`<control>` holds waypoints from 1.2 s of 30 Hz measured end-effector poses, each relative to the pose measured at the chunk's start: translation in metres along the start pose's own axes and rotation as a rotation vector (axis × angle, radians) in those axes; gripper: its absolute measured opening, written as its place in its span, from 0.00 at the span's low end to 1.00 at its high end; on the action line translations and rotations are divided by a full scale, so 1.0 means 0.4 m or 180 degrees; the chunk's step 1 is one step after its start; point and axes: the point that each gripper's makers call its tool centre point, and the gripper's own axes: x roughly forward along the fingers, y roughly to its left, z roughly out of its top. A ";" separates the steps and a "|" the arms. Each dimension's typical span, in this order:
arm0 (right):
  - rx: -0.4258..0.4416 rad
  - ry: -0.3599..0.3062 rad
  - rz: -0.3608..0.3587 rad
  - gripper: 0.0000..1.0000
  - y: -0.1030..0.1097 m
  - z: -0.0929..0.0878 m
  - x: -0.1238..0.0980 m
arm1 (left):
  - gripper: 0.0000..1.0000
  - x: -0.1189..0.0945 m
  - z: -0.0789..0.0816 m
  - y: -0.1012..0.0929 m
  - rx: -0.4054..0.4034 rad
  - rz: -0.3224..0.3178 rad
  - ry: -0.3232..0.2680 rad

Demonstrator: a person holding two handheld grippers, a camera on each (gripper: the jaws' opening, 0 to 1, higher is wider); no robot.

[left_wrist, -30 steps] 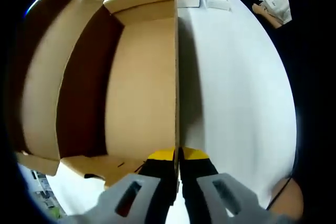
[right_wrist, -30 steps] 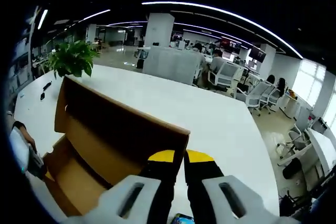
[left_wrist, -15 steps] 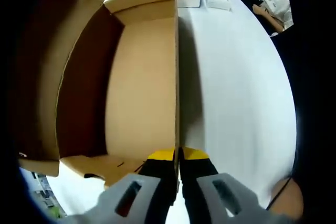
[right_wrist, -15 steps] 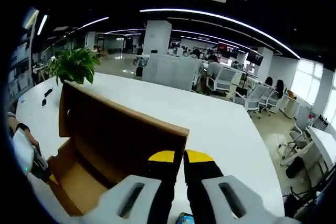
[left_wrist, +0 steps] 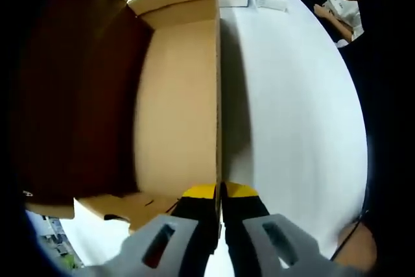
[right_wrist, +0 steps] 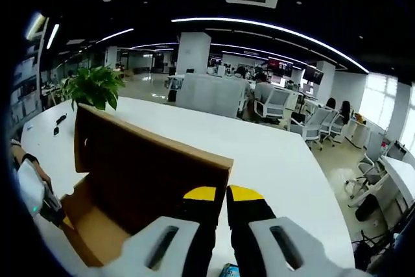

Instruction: Operate the shoe box by opening the lid, removing the specified soft item, and placing it in the target area until the item is outside and the box remains undamaged.

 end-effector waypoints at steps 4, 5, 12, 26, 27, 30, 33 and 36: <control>0.0005 -0.0038 0.0022 0.03 0.006 0.002 -0.009 | 0.02 -0.003 -0.001 0.000 -0.0064 -0.0050 0.0038; 0.0010 -0.0047 0.0027 0.03 0.006 0.001 -0.011 | 0.02 -0.004 -0.002 -0.001 -0.0072 -0.0051 0.0041; 0.0064 -0.0116 0.0068 0.03 0.011 0.000 -0.022 | 0.02 -0.007 -0.005 -0.004 -0.0092 -0.0062 0.0052; 0.0057 -0.0187 0.0125 0.04 0.013 0.001 -0.035 | 0.02 -0.009 0.000 -0.009 -0.0126 -0.0064 0.0056; 0.0054 -0.0191 0.0123 0.04 0.013 0.001 -0.036 | 0.02 -0.010 0.000 -0.009 -0.0136 -0.0065 0.0060; 0.0051 -0.0203 0.0122 0.04 0.014 0.001 -0.039 | 0.02 -0.009 0.001 -0.009 -0.0149 -0.0067 0.0072; 0.0055 -0.0215 0.0123 0.04 0.014 0.000 -0.042 | 0.02 -0.009 0.001 -0.009 -0.0157 -0.0069 0.0081; 0.0050 -0.0221 0.0123 0.04 0.014 0.000 -0.043 | 0.02 -0.008 0.001 -0.008 -0.0162 -0.0066 0.0089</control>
